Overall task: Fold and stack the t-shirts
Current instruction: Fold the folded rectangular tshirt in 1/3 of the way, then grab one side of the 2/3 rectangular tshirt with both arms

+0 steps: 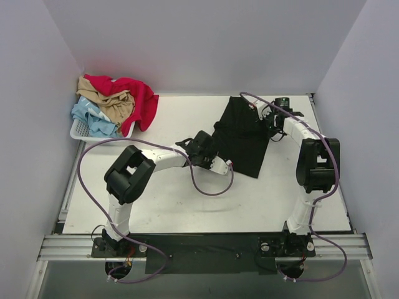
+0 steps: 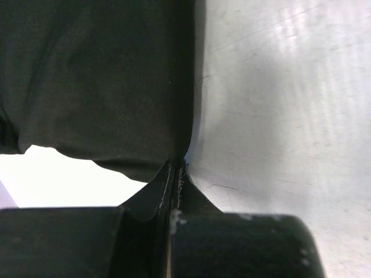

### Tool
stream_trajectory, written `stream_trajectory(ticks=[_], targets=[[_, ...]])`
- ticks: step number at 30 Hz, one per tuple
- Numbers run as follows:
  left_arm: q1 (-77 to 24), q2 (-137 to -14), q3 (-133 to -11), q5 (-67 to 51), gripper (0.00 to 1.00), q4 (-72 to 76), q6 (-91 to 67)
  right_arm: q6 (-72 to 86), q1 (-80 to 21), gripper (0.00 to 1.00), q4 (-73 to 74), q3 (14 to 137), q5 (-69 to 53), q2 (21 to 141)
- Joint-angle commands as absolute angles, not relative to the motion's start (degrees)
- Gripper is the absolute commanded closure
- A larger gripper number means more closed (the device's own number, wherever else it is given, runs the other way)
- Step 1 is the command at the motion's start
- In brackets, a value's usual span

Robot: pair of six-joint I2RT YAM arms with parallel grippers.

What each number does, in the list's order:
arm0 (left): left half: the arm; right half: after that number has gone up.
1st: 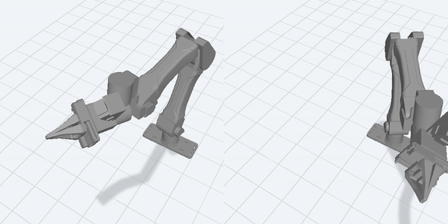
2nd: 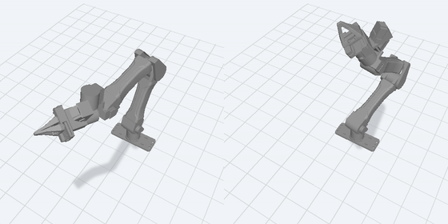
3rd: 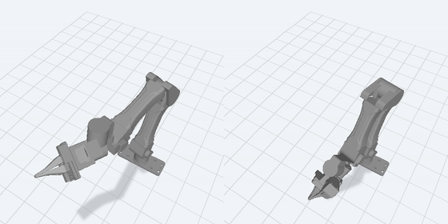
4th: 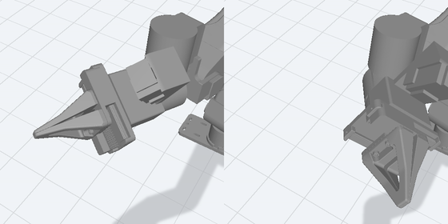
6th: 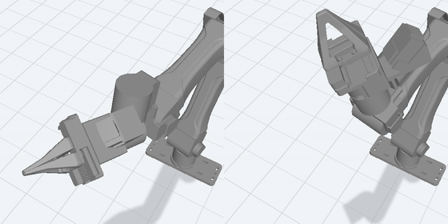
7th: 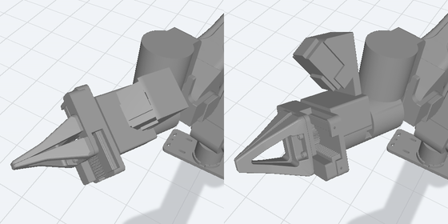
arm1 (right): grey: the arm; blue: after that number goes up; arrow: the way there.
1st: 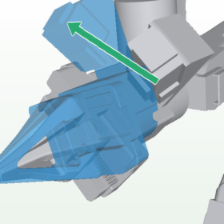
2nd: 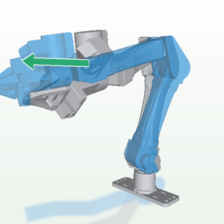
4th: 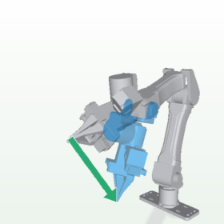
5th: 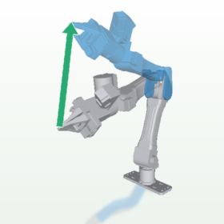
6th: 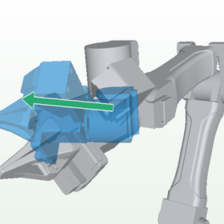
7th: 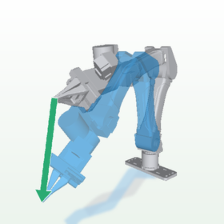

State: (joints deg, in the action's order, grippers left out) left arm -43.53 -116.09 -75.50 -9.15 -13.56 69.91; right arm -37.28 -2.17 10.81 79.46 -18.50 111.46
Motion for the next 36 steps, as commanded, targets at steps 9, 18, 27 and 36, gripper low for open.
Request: stream_trajectory(ticks=[9,18,27,36], targets=[[-46.41,-111.10,-70.75,-8.44,1.00,-20.91,65.39,-29.87,2.90,0.63,14.07,83.60,-19.85,110.06],[-45.88,-106.36,-69.08,-13.70,0.58,-24.44,62.32,-63.76,-1.29,0.39,6.15,45.55,-48.18,71.85],[-41.13,-105.82,-70.49,-25.22,0.30,-24.35,63.10,-67.42,-17.39,0.42,18.48,37.29,-29.11,66.62],[-41.13,-109.69,-70.58,-23.29,0.36,-19.60,61.52,-64.60,-20.48,0.46,13.63,35.51,-22.68,78.39]])
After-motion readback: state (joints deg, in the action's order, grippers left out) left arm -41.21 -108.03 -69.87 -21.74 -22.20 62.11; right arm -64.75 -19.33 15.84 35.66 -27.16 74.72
